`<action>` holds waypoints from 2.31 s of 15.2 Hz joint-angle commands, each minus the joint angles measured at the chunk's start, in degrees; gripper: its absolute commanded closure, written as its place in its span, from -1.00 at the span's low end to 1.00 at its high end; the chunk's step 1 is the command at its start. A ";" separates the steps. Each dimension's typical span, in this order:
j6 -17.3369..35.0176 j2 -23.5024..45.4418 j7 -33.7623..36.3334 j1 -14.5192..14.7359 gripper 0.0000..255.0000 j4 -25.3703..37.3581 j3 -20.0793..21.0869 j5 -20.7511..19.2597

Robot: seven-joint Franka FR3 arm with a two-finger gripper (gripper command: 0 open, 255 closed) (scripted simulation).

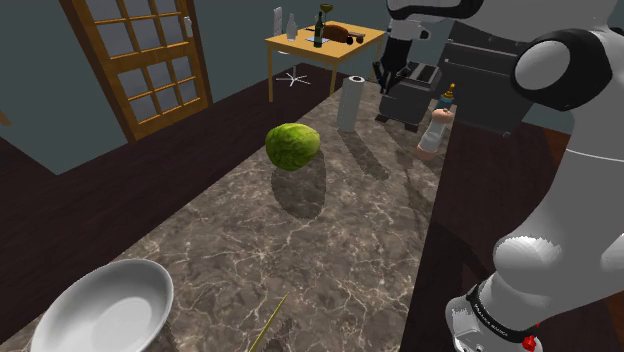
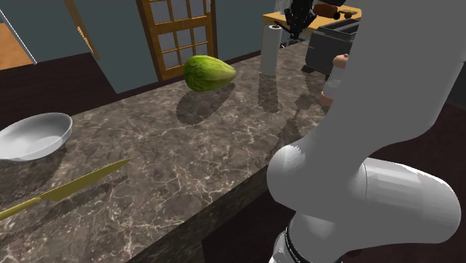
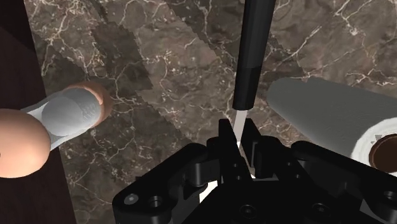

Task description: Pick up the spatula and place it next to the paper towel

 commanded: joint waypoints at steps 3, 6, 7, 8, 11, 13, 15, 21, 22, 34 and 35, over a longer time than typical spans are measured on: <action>3.58 -0.57 -0.25 -0.36 1.00 -4.12 -0.08 0.12; 5.95 -0.68 -0.31 -0.48 1.00 -6.61 -0.11 0.14; 6.72 -0.69 -0.33 -0.51 1.00 -7.39 -0.13 0.14; 7.49 -0.68 -0.34 -0.54 1.00 -8.15 -0.14 0.14; 9.74 -0.56 -0.37 -0.62 1.00 -10.29 -0.18 0.10; 11.21 -0.41 -0.39 -0.66 1.00 -11.61 -0.22 0.07; 12.65 -0.21 -0.39 -0.68 1.00 -12.86 -0.25 0.02; 16.86 0.71 -0.38 -0.72 1.00 -16.18 -0.38 -0.21; 17.54 0.90 -0.37 -0.72 1.00 -16.67 -0.40 -0.25; 24.51 3.62 -0.20 -0.59 1.00 -20.98 -0.73 -0.90; 24.51 3.62 -0.20 -0.59 1.00 -20.97 -0.73 -0.90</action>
